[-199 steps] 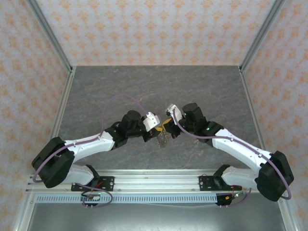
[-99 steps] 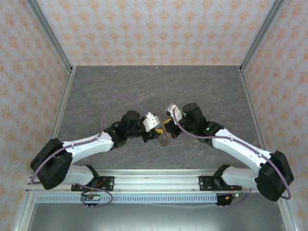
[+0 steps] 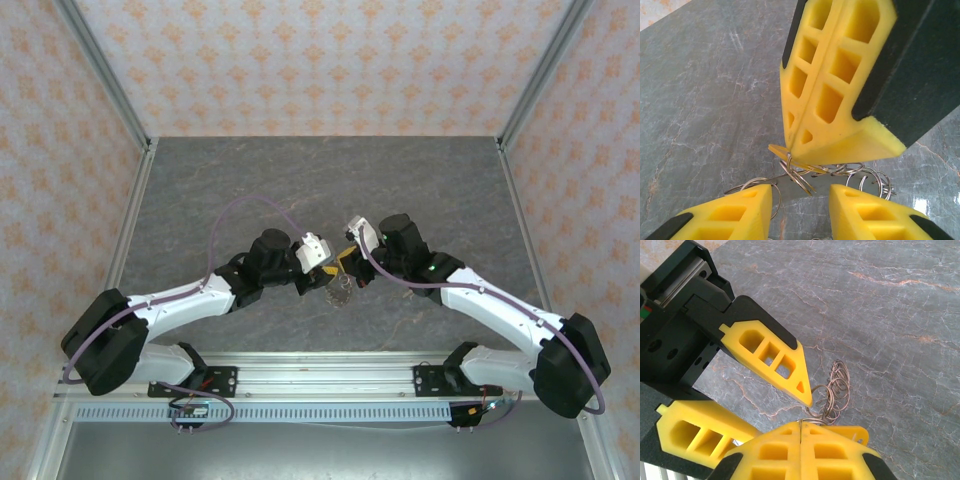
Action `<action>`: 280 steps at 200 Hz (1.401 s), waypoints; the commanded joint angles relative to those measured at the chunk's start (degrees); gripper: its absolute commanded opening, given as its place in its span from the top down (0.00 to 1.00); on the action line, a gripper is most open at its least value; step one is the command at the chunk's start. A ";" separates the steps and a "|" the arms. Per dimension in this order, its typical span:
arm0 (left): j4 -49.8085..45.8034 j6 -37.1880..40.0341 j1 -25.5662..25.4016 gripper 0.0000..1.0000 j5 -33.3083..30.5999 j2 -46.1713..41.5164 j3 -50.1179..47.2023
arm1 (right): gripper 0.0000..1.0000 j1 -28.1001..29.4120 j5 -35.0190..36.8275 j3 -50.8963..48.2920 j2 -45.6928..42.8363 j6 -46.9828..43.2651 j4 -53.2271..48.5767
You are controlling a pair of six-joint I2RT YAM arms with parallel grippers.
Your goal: Put the keys on the keyring
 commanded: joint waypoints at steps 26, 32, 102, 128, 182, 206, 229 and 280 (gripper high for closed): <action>1.57 -0.28 -0.12 0.65 -1.33 0.64 1.94 | 1.00 0.07 -1.36 2.04 -0.26 -0.05 -0.05; 1.69 -0.31 -0.05 0.65 -1.29 0.63 1.92 | 1.00 0.08 -1.36 1.93 -0.33 -0.06 -0.09; 1.96 -0.98 -0.06 0.65 -0.28 0.76 2.23 | 1.00 0.08 -1.36 1.47 -0.62 0.04 0.00; 1.38 -0.74 -0.04 0.71 -1.08 1.03 2.31 | 1.00 0.06 -1.45 1.47 -0.68 0.03 0.04; -0.80 0.29 0.01 0.86 -2.34 1.25 2.95 | 1.00 0.07 -1.49 1.38 -0.96 0.06 -0.12; -0.51 0.20 -0.06 0.83 -2.46 1.28 2.93 | 1.00 0.06 -2.06 1.47 -1.05 0.08 -0.58; -0.71 0.26 -0.04 0.75 -2.36 1.74 3.43 | 1.00 0.07 -2.24 1.38 -1.25 0.13 -0.72; -0.93 0.69 -0.07 0.77 -2.17 2.50 4.14 | 1.00 0.14 -2.51 1.47 -1.34 0.19 -0.98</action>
